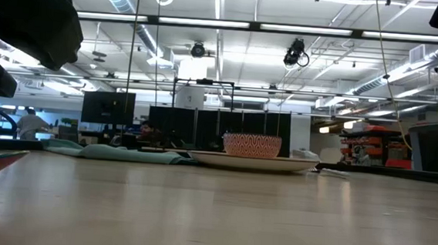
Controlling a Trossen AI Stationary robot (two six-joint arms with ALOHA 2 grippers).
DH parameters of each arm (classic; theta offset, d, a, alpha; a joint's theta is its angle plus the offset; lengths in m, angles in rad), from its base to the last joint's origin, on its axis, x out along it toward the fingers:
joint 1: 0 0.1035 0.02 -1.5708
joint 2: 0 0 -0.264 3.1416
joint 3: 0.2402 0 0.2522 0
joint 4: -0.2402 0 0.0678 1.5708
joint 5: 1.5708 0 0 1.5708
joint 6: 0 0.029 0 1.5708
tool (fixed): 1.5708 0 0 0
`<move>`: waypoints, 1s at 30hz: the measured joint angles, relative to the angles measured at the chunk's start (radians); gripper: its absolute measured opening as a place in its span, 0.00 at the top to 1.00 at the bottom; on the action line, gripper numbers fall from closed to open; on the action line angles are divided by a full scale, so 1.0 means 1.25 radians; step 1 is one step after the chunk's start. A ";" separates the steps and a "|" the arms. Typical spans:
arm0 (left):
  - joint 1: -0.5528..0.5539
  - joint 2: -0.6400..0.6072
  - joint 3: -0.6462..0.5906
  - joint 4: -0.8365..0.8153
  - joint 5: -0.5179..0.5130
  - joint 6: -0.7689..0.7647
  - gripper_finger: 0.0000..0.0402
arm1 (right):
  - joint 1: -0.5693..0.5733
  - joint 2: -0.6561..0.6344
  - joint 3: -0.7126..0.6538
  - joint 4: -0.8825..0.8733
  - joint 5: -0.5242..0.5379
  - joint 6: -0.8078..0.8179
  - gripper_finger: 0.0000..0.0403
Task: Set table place
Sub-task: Put the blue spoon into the blue bowl
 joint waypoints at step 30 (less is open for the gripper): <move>0.001 0.001 0.000 0.094 -0.010 -0.062 0.69 | 0.000 0.000 0.000 0.000 0.000 -0.025 0.79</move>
